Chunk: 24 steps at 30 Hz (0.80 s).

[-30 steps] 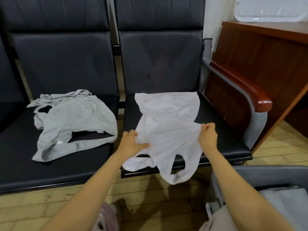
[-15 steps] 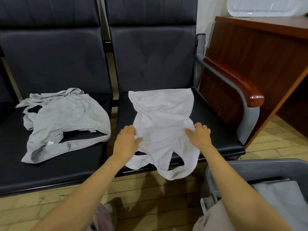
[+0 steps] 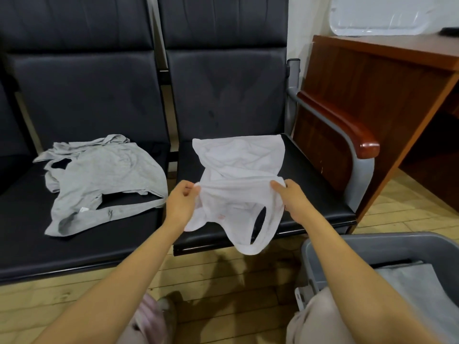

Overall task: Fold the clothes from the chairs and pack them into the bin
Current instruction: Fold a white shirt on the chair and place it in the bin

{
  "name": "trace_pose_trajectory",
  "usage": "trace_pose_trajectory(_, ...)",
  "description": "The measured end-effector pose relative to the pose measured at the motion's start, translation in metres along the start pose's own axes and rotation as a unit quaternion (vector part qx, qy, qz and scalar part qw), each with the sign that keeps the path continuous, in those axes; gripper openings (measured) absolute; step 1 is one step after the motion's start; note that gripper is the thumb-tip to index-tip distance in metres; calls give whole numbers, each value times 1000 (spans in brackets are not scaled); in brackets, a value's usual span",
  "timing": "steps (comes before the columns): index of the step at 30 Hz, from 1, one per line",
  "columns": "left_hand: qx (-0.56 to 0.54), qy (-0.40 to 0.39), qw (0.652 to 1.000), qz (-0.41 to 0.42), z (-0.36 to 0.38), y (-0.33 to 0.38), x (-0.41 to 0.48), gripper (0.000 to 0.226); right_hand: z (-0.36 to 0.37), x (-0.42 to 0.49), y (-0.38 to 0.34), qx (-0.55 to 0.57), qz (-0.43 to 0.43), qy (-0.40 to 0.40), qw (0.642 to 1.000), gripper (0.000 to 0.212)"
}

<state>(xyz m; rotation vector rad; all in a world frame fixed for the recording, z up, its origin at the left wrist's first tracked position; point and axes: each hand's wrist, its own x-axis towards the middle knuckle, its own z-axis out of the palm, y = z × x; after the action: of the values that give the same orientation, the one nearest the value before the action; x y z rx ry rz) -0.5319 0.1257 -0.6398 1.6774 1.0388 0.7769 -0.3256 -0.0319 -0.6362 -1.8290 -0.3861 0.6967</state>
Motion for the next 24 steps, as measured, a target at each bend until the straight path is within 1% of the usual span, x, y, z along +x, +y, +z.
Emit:
trace_pose_trajectory(3, -128, 11, 988, -89, -9, -1, 5, 17, 2, -14, -4, 67, 8, -61, 996, 23)
trace_pose_trajectory(4, -135, 12, 984, -114, -11, -5, 7, 20, 2, -17, -4, 88, 9, -78, 993, 22)
trace_pose_trajectory(6, -133, 16, 981, -137, -17, -9, 12, 25, 0, -21, -4, 127, 12, -97, 987, 27)
trace_pose_trajectory(8, -137, 21, 981, -135, -26, -9, 16, 17, -6, -20, -3, 156, 34, -117, 980, 33)
trace_pose_trajectory(9, -137, 17, 982, -130, -31, -7, 17, 14, -9, -21, -2, 141, 51, -137, 979, 35)
trace_pose_trajectory(10, -140, 11, 982, -125, -36, -6, 18, 13, -10, -24, -2, 92, 70, -159, 981, 34)
trace_pose_trajectory(12, -149, -5, 980, -129, -45, -4, 18, 16, -9, -35, -1, -36, 99, -205, 973, 23)
trace_pose_trajectory(13, -148, -22, 979, -135, -48, -3, 15, 19, -8, -40, -1, -64, 107, -223, 967, 20)
trace_pose_trajectory(14, -146, -44, 978, -142, -51, -3, 13, 22, -5, -43, -1, -60, 104, -232, 965, 21)
trace_pose_trajectory(15, -147, -73, 975, -149, -54, -1, 11, 23, -1, -43, 0, -29, 90, -227, 969, 25)
trace_pose_trajectory(17, -167, -131, 965, -155, -59, 4, 5, 26, 4, -42, -1, 78, 46, -191, 977, 34)
trace_pose_trajectory(19, -191, -177, 954, -148, -65, 7, 3, 23, 7, -41, -5, 202, -3, -169, 965, 33)
trace_pose_trajectory(20, -197, -192, 951, -142, -68, 6, 4, 23, 8, -41, -6, 240, -18, -181, 953, 32)
trace_pose_trajectory(21, -203, -201, 948, -137, -71, 6, 4, 24, 8, -45, -7, 248, -25, -208, 946, 33)
trace_pose_trajectory(22, -214, -206, 945, -135, -73, 5, 5, 26, 9, -48, -6, 215, -20, -246, 945, 34)
trace_pose_trajectory(23, -226, -206, 943, -134, -74, 4, 5, 26, 10, -52, -3, 142, -4, -294, 945, 35)
trace_pose_trajectory(24, -237, -202, 941, -135, -74, 2, 5, 26, 12, -55, 3, 55, 21, -343, 937, 38)
